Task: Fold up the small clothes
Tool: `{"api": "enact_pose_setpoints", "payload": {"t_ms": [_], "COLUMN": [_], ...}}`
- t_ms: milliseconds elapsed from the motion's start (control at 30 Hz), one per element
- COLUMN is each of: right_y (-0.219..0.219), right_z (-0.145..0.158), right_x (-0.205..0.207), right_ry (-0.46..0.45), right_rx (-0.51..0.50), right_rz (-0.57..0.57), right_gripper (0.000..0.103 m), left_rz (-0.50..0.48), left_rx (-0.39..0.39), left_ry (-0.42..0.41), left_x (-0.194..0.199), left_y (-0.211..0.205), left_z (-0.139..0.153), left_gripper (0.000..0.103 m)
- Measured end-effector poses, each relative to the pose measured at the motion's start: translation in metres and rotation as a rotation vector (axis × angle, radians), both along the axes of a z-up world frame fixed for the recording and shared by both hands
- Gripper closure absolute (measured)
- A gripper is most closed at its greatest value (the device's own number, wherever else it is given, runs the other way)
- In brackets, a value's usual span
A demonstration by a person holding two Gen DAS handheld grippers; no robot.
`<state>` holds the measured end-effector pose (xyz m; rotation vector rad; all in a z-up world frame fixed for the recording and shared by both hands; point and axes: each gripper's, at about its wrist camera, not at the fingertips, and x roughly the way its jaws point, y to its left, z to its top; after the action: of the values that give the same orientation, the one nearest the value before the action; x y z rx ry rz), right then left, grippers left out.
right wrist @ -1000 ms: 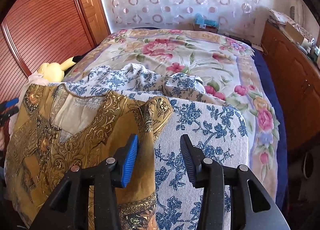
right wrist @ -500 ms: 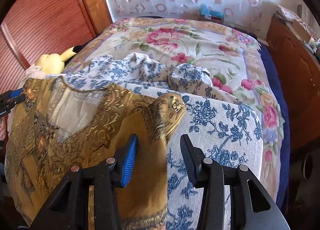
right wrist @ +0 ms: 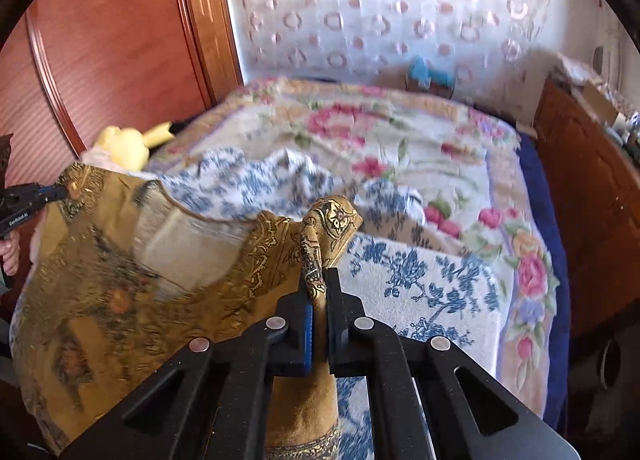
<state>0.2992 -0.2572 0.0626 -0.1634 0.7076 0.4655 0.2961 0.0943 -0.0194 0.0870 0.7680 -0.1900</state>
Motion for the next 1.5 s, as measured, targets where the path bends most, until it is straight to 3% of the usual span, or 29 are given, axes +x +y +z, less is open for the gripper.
{"api": "enact_pose_setpoints", "payload": {"t_ms": [133,367,533,767,1133,1267,1500], "right_y": [-0.005,-0.015,-0.033,-0.061,-0.066,-0.066,-0.063], "right_z": [0.019,0.035,0.026,-0.005,-0.021,-0.013,-0.033], "right_x": [-0.041,-0.135,-0.207,-0.285,-0.354,-0.365,-0.366], "right_ry": [-0.048,-0.117,-0.137,-0.092,-0.031,-0.014,0.043], "right_rx": [0.026,0.057,0.091,0.099,0.041,0.046,0.024], "right_rz": [0.016,0.059,0.085,0.099,0.116,0.113,0.101], "right_gripper": [0.099,0.099,0.099,0.1,0.1,0.1,0.1], "left_rz": [-0.023,-0.053,-0.049,-0.012,0.017,0.018,0.022], "left_rx": [-0.043,-0.098,-0.111,-0.129,-0.177,-0.163,-0.155], "left_ry": [-0.053,-0.134,-0.149,-0.116,-0.104,-0.117,-0.068], "left_x": [-0.033,-0.124,-0.192,-0.267,-0.337,-0.35,-0.346], "left_y": [-0.003,0.001,0.011,0.025,0.033,0.033,0.036], "left_z": [0.025,0.055,0.052,0.025,0.022,0.027,0.02], "left_gripper": [0.099,0.099,0.099,0.099,0.099,0.099,0.094]}}
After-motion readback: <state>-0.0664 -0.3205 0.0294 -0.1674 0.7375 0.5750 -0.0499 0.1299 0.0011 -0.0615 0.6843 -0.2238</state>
